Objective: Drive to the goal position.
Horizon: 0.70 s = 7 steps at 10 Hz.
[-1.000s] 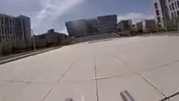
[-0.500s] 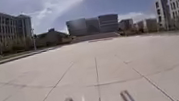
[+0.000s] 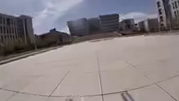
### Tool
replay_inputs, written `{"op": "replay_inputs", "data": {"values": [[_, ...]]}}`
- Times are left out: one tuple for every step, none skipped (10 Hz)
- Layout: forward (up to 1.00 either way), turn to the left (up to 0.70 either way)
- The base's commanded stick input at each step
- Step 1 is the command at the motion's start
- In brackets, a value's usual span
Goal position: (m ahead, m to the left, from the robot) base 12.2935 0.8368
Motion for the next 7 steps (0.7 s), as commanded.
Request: {"op": "replay_inputs", "data": {"values": [[0.50, 0.00], [0.50, 0.00], [0.50, 0.00], [0.50, 0.00], [0.50, 0.00], [0.50, 0.00], [0.50, 0.00]]}}
